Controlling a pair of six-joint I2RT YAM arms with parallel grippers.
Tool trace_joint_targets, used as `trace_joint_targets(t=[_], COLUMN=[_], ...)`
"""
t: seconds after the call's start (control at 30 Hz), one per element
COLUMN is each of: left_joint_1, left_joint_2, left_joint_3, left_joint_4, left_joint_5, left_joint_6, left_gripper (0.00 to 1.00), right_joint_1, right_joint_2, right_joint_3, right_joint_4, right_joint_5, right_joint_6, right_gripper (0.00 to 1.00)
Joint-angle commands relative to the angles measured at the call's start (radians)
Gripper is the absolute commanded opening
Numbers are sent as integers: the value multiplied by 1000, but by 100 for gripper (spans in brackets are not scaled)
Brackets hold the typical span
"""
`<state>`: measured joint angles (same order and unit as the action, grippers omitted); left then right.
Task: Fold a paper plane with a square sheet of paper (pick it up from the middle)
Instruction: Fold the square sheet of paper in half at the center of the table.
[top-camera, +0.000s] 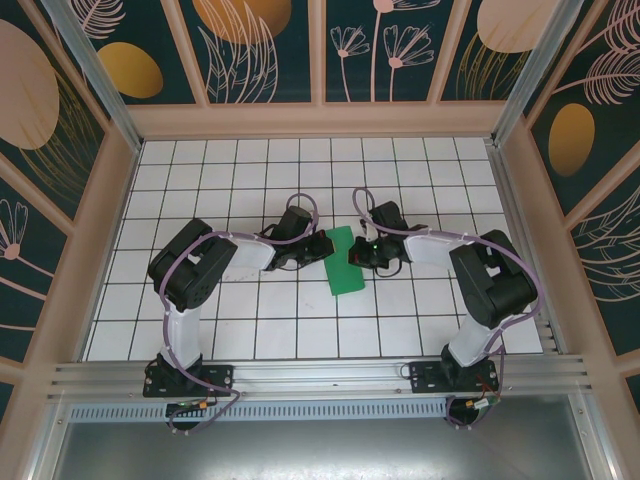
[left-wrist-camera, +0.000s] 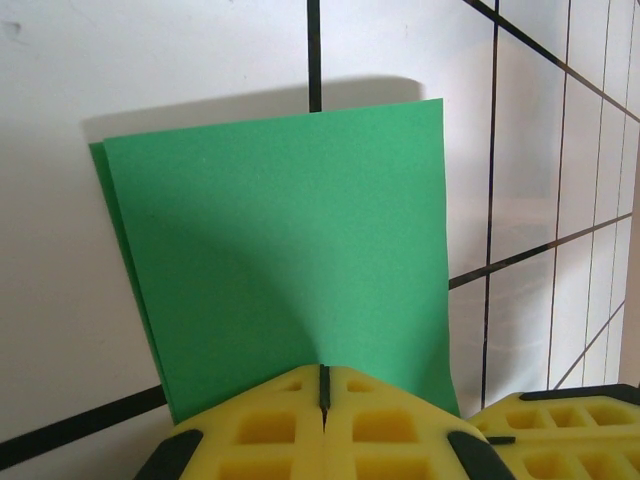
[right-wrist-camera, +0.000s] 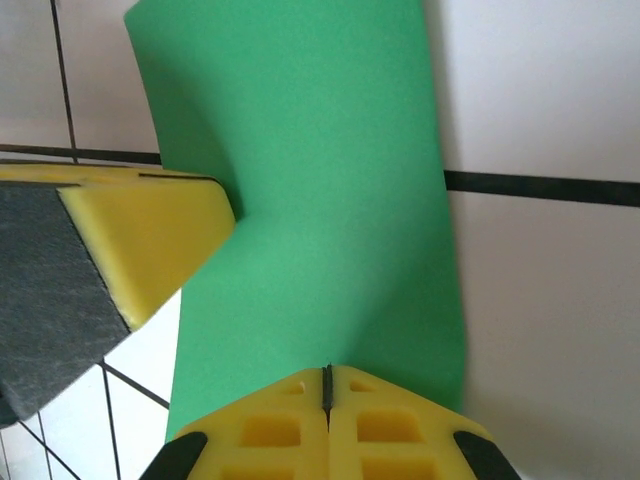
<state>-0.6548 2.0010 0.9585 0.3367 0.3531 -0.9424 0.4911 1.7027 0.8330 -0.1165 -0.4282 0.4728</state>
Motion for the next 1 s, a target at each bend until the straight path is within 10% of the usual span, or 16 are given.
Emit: trace_joint_targets(t=[0.0, 0.67, 0.97], left_joint_1=[15, 15, 15], left_joint_2=[146, 143, 136], left_joint_3=[-112, -119, -111], left_joint_4=[-352, -343, -346], left_joint_5=[-195, -209, -204], left_joint_6=[44, 51, 53], left_gripper=[0, 0, 0], right_joint_1=[-14, -59, 11], right_joint_2=[-5, -306, -142], right_joint_3=[-54, -216, -84], right_joint_4=[-49, -168, -51], right_joint_5=[-15, 15, -34], right_joint_6=[-40, 1, 18], right_gripper=[0, 0, 0])
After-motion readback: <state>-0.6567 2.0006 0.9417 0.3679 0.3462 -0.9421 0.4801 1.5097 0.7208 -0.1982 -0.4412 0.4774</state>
